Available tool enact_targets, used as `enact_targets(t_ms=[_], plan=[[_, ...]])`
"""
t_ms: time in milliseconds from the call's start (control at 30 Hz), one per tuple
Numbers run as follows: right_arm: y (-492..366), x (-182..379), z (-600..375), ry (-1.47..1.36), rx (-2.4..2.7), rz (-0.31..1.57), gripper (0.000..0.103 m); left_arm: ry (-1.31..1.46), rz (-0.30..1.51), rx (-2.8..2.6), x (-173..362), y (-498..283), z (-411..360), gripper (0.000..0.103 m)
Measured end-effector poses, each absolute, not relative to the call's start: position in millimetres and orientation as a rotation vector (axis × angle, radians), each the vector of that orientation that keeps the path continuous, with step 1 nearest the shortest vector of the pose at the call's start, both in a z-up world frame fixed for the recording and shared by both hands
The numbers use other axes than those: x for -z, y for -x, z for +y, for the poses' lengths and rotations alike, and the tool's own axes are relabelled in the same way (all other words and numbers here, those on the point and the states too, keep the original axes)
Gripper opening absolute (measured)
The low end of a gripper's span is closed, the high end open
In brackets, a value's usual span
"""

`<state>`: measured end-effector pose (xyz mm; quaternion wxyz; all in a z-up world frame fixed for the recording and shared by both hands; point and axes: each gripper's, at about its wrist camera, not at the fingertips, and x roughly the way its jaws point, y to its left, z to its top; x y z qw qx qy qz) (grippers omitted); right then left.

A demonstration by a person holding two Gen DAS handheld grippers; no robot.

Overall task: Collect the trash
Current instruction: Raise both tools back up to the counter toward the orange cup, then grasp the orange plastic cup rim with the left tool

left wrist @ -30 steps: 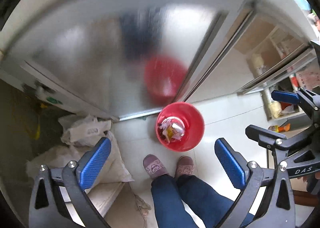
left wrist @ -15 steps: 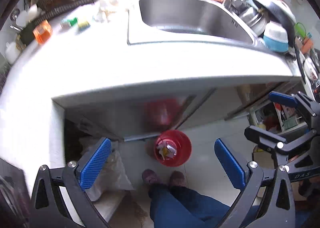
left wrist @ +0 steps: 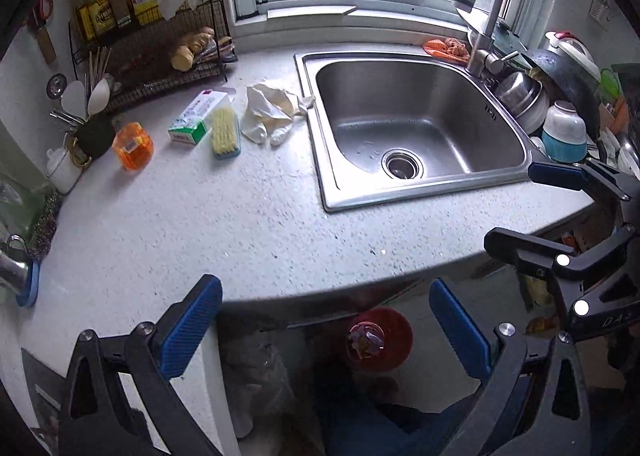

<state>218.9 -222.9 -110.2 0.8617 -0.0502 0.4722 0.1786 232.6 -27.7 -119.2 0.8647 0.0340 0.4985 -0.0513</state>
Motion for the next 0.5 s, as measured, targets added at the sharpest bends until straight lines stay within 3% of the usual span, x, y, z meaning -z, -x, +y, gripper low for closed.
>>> enact_targets(t_ms=[500], plan=[[-333,75,-163,0.139,-0.423,0.966,0.102,-0.042,0.984,0.066,83,-343,67,0.103]])
